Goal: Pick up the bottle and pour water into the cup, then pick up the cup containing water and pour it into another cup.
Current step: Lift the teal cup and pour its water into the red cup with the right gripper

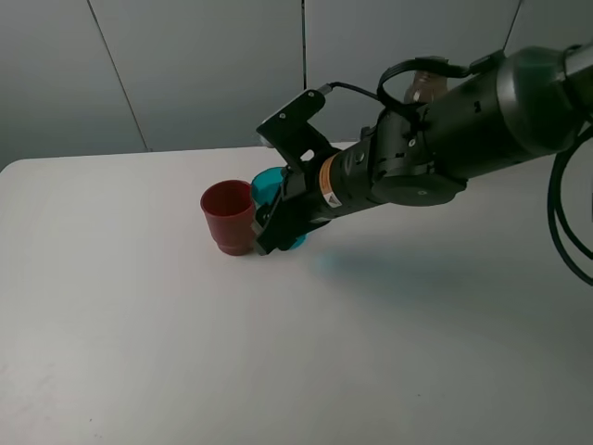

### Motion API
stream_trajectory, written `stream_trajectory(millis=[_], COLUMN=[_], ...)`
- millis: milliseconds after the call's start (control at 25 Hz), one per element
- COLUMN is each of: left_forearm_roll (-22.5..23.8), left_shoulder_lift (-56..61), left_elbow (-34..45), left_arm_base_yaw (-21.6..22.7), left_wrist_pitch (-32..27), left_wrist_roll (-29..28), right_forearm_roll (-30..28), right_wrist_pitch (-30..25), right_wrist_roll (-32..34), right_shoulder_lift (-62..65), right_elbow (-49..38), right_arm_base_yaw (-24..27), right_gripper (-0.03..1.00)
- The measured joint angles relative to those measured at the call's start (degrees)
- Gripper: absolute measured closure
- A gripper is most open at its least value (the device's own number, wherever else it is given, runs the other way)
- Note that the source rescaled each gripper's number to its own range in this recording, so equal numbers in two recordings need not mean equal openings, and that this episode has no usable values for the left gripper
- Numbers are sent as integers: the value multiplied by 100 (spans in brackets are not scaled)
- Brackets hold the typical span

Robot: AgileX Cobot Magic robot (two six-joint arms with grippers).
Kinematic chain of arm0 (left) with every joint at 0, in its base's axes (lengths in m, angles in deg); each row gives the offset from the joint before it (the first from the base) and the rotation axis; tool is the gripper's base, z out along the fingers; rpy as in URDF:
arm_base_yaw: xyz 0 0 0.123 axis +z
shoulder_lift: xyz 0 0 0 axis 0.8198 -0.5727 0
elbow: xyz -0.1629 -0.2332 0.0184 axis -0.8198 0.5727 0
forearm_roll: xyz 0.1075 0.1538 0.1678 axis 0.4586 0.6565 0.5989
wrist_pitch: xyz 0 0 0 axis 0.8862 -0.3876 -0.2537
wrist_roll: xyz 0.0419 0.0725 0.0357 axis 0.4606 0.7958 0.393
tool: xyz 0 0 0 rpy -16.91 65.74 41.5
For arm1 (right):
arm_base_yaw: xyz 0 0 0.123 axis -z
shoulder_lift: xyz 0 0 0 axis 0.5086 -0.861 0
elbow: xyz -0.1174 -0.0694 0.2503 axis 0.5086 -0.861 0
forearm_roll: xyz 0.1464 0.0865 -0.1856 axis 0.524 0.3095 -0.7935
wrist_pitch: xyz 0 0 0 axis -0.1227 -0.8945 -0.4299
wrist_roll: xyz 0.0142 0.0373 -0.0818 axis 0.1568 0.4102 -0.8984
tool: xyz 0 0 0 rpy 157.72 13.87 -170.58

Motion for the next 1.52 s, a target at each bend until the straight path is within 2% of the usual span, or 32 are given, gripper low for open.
stream_trajectory(millis=[160,360,520,960,1240,1520], left_forearm_roll=[0,0,0,0,0,0], left_shoulder_lift=[0,0,0,0,0,0], left_elbow=[0,0,0,0,0,0], left_arm_base_yaw=[0,0,0,0,0,0], left_wrist_pitch=[0,0,0,0,0,0], left_wrist_roll=[14,25,25,3,3,3], right_forearm_roll=[-151,-312,-396,-396,-205,-114], right_wrist_pitch=[-165,-699,-824,-1521,-1710,-1779], right_wrist_roll=[-23,-296,-404,-681,-985,-1414], right_shoulder_lift=[0,0,12,-409,-774,-962], right_elbow=[260,609,850,1809,2294,2430], right_arm_base_yaw=[63,97,153,210,210,210], right_gripper=[86,86,86,86,86,86])
